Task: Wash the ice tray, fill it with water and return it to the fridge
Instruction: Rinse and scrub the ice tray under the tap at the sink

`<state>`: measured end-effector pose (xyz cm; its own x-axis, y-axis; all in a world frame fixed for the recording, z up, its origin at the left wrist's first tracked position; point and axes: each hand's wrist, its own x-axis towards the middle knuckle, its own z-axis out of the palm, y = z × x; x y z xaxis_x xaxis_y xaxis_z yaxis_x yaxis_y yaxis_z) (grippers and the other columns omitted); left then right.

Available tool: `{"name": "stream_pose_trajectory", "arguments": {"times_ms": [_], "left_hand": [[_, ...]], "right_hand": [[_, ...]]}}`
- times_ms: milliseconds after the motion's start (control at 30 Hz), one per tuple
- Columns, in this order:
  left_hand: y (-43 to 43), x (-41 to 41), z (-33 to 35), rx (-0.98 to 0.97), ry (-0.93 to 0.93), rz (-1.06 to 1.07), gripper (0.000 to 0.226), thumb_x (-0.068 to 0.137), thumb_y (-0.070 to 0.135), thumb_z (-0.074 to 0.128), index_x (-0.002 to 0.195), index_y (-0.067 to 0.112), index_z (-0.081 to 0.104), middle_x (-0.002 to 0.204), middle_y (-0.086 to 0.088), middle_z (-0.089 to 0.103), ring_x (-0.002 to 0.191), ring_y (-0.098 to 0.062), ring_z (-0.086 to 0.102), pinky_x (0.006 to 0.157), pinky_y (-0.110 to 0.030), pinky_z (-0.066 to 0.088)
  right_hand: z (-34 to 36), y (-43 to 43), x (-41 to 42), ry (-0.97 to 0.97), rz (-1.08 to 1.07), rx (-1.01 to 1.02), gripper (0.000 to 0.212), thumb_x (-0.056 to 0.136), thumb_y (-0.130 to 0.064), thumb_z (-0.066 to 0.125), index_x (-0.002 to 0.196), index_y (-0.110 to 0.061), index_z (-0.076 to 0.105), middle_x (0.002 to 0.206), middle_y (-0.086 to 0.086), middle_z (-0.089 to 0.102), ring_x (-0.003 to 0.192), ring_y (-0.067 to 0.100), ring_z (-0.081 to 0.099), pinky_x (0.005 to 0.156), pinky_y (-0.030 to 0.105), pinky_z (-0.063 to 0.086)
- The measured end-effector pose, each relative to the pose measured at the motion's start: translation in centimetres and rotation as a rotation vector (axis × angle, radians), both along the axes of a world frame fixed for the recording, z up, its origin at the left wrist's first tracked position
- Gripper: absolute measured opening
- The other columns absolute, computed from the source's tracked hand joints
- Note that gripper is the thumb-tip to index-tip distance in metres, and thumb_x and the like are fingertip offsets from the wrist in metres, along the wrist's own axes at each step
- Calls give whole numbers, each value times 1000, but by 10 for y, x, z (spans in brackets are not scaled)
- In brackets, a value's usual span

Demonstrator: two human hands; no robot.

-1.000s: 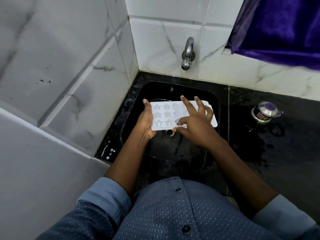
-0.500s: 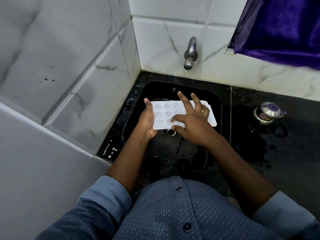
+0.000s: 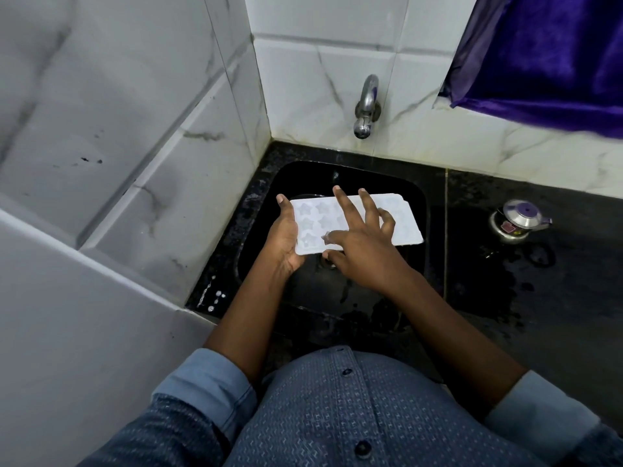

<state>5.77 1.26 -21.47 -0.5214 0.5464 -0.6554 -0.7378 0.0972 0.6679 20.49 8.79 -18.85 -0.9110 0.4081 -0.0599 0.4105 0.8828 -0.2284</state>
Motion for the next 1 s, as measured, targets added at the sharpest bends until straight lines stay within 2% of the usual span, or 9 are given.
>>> {"name": "stream_pose_trajectory", "arguments": {"times_ms": [167, 267, 367, 533, 633, 667, 800, 900, 1000], "left_hand": [[0, 4, -1, -8, -2, -19, 88, 98, 81, 21, 118, 11, 70, 100, -16, 81, 86, -35, 80, 64, -47, 64], [0, 4, -5, -18, 0, -26, 92, 96, 83, 21, 130, 11, 67, 110, -18, 80, 94, -37, 79, 72, -49, 64], [1, 2, 0, -7, 14, -7, 94, 96, 83, 19, 131, 10, 68, 110, -16, 80, 94, -36, 79, 78, -49, 63], [4, 3, -1, -28, 37, 1, 89, 98, 80, 21, 123, 10, 70, 101, -15, 81, 87, -34, 80, 64, -45, 65], [2, 4, -3, -14, 8, 1, 94, 97, 82, 20, 132, 9, 67, 108, -17, 80, 94, -36, 79, 75, -48, 64], [2, 3, -2, -7, 1, 10, 94, 97, 82, 19, 130, 8, 68, 105, -17, 80, 91, -36, 80, 73, -48, 64], [5, 2, 3, 32, -32, 20, 93, 98, 81, 19, 127, 9, 68, 93, -16, 81, 78, -34, 80, 55, -43, 63], [5, 4, 2, 7, -24, 10, 90, 98, 82, 22, 127, 9, 67, 95, -17, 81, 81, -36, 80, 61, -47, 64], [5, 2, -3, 8, -8, -2, 89, 97, 82, 23, 126, 10, 67, 99, -17, 81, 87, -38, 80, 76, -53, 64]], "right_hand": [[1, 1, -1, -21, 11, -37, 28, 99, -44, 65, 123, -35, 75, 174, -6, -20, 157, 33, -24, 122, 58, -1], [1, 2, 0, -38, -4, -30, 28, 98, -46, 65, 122, -36, 73, 173, -5, -23, 157, 34, -25, 122, 59, -1], [-4, -3, 0, -14, -7, 16, 27, 101, -42, 62, 125, -34, 71, 173, -1, -22, 158, 36, -22, 121, 62, 2], [-2, 1, -3, -31, 0, -28, 26, 102, -41, 60, 123, -33, 72, 173, -4, -24, 157, 33, -25, 122, 61, -1], [-5, 3, -1, -36, -18, -32, 28, 101, -45, 60, 125, -36, 70, 173, -3, -24, 158, 33, -23, 121, 61, 2], [-6, 1, -1, -31, -22, -19, 28, 102, -44, 59, 127, -36, 69, 173, -2, -23, 158, 34, -22, 121, 61, 3], [-8, -3, 0, 13, -17, 5, 25, 104, -38, 58, 124, -33, 72, 174, 0, -20, 158, 37, -20, 120, 63, 3], [-7, 3, -2, -14, -10, -14, 24, 102, -42, 60, 120, -35, 73, 173, -4, -23, 157, 34, -24, 121, 62, -1], [-6, 7, -2, -12, -27, -22, 24, 99, -46, 63, 119, -38, 72, 173, -5, -24, 157, 33, -24, 121, 61, -1]]}}
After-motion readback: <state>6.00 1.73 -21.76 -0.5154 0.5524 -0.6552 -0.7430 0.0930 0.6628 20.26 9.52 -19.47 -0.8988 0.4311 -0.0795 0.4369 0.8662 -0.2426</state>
